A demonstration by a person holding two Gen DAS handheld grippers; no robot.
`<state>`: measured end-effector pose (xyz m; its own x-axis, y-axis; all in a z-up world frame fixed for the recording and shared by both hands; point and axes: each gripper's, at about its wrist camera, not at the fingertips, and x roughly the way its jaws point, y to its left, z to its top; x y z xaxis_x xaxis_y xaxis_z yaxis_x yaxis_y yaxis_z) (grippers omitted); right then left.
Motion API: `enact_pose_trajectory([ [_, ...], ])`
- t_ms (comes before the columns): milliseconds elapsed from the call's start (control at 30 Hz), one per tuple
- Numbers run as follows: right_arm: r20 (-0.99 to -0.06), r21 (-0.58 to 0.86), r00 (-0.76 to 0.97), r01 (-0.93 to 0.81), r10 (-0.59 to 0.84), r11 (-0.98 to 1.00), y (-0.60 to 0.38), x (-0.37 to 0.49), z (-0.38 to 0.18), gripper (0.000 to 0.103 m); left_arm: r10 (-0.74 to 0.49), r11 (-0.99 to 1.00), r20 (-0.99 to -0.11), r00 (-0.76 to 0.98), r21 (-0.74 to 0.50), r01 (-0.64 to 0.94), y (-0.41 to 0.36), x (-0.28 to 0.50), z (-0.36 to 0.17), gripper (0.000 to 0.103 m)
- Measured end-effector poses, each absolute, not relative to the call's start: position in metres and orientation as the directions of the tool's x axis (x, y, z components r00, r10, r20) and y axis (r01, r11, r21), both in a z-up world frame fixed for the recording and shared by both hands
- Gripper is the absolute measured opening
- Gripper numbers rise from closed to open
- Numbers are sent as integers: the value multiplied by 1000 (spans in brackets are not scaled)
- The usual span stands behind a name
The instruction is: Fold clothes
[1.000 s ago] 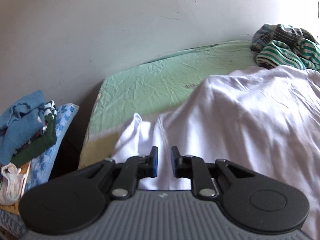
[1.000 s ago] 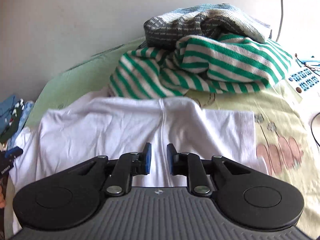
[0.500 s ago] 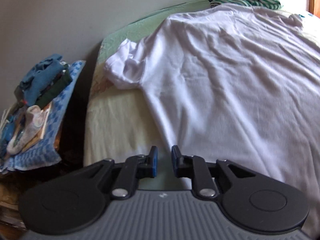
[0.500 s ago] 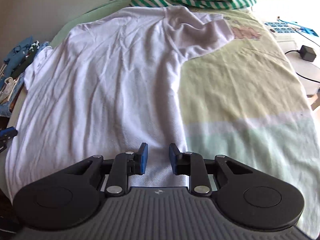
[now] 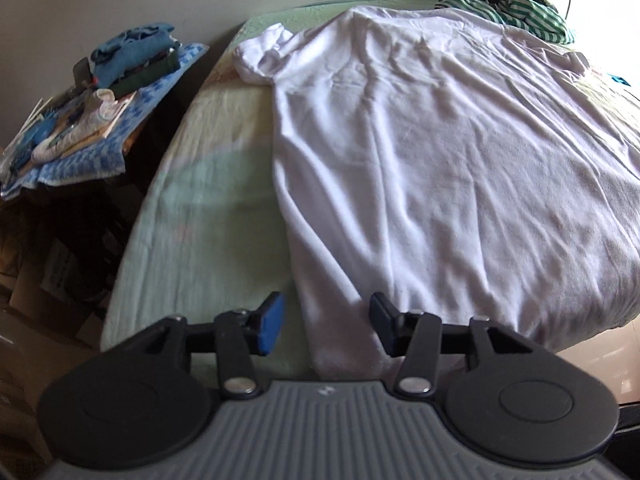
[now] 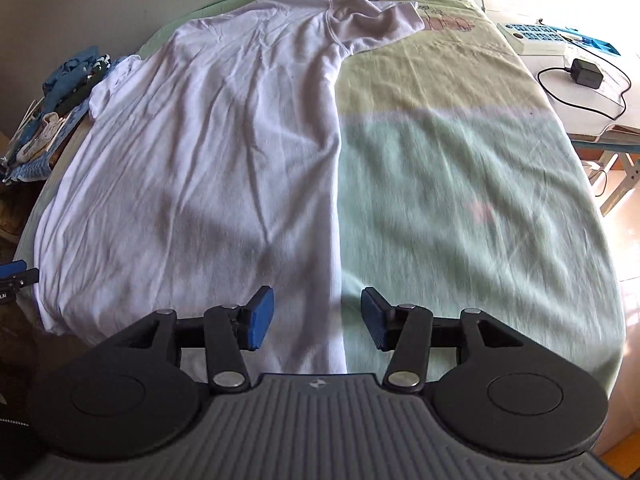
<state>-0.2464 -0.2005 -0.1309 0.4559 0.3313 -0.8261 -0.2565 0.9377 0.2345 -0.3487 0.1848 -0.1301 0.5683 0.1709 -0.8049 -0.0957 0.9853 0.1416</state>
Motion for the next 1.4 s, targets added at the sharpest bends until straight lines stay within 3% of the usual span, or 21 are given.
enact_pose_trajectory([
  [67, -825, 229, 458, -264, 331, 937, -203, -258, -134, 52, 181, 983, -799, 573, 131, -128, 184, -349, -132, 55],
  [167, -821, 216, 465, -281, 330, 935, -204, -273, -137, 52, 150, 987, -805, 574, 87, -135, 188, -351, -131, 41],
  [200, -818, 219, 469, -283, 334, 934, -204, -274, -137, 52, 138, 988, -806, 576, 73, -135, 190, -352, -131, 33],
  [233, -814, 223, 472, -285, 339, 932, -204, -275, -136, 52, 125, 989, -807, 577, 56, -135, 193, -354, -131, 14],
  [267, -810, 227, 475, -287, 343, 931, -205, -275, -135, 52, 121, 989, -807, 577, 48, -141, 194, -355, -130, 9],
  [333, -802, 234, 482, -290, 353, 928, -206, -277, -134, 34, 118, 988, -806, 580, 34, -153, 198, -358, -129, 4],
  [367, -798, 238, 485, -292, 357, 927, -206, -277, -133, 16, 126, 986, -803, 582, 36, -163, 199, -360, -127, 3],
  [400, -794, 241, 488, -293, 362, 925, -207, -278, -133, 7, 136, 984, -801, 583, 39, -175, 201, -361, -126, 3],
  [500, -782, 252, 497, -298, 375, 920, -208, -280, -131, 4, 162, 977, -790, 591, 44, -210, 208, -368, -118, 2],
  [733, -755, 315, 491, -310, 435, 897, -220, -290, -113, 0, 117, 975, -754, 646, -37, -219, 217, -402, -79, 1],
  [933, -769, 319, 470, -304, 432, 898, -239, -297, -106, 0, 142, 959, -785, 603, -42, -280, 229, -418, -97, 0],
  [1267, -818, 257, 440, -298, 371, 920, -232, -294, -137, 1, 226, 961, -805, 549, 90, -263, 226, -416, -122, 0],
  [1333, -831, 243, 432, -287, 351, 927, -234, -287, -134, 6, 256, 958, -805, 535, 137, -252, 230, -418, -120, 0],
  [1400, -849, 228, 416, -265, 324, 937, -238, -279, -126, 26, 281, 954, -805, 522, 175, -243, 241, -418, -112, 0],
])
